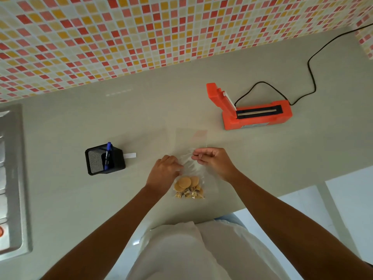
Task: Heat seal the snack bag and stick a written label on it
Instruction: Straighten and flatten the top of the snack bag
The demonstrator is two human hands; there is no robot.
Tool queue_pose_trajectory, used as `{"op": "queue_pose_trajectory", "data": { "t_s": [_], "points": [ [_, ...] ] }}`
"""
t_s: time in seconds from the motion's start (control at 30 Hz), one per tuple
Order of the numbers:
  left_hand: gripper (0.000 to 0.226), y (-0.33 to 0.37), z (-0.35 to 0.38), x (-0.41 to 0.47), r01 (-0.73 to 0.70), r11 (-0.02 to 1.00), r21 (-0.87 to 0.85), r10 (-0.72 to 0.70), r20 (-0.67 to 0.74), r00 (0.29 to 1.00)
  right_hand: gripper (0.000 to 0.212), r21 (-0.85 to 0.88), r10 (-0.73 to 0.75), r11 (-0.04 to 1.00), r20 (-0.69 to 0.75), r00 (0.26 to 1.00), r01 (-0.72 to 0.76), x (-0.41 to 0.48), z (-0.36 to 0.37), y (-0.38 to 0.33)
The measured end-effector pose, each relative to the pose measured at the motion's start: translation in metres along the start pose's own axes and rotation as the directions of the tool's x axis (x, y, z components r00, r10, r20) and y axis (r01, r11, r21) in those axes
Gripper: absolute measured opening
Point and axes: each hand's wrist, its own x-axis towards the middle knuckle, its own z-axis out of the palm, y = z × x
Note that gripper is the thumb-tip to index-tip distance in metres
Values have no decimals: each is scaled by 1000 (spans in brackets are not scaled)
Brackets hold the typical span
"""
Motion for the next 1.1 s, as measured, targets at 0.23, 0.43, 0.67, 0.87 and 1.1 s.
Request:
{"op": "queue_pose_trajectory", "data": {
  "t_s": [0.23, 0.43, 0.67, 0.87, 1.1],
  "points": [
    [38, 2, -11, -3, 83, 991, 101, -86, 25, 996, 24, -208, -12, 977, 155, 988, 45, -7, 21, 1],
    [45, 0, -17, 0, 98, 982, 162, -109, 58, 992, 31, -108, 152, 985, 219, 964, -131, 7, 25, 1],
    [50, 0, -17, 1, 106, 970, 218, -131, 102, 986, 35, 64, 76, 995, 11, 997, -77, 52, 1, -43],
    [61, 3, -19, 4, 70, 967, 245, -104, 128, 986, 36, 106, 8, 994, -88, 996, 1, 65, -3, -51],
    [74, -4, -16, 20, -128, 964, 235, 68, 247, 967, 34, 25, -93, 995, -152, 984, 98, 61, 8, -37]
  ]
}}
